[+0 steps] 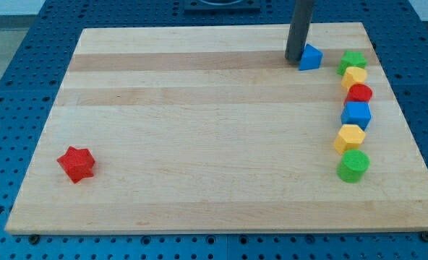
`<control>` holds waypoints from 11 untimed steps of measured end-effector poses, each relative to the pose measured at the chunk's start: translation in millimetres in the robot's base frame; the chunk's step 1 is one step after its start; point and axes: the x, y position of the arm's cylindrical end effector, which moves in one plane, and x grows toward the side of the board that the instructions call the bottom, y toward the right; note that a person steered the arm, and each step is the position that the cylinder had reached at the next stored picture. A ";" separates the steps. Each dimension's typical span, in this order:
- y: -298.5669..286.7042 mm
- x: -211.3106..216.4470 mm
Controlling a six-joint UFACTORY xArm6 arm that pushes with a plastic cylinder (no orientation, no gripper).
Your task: Push the blue triangle into the green star
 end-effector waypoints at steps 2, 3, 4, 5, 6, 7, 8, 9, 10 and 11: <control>-14.3 37.3; 14.8 27.1; 24.6 9.2; 8.4 -2.9; -14.8 -18.8; 34.2 -25.1; 69.6 -25.0; 69.4 -25.0; 61.7 -25.0; 59.1 -25.0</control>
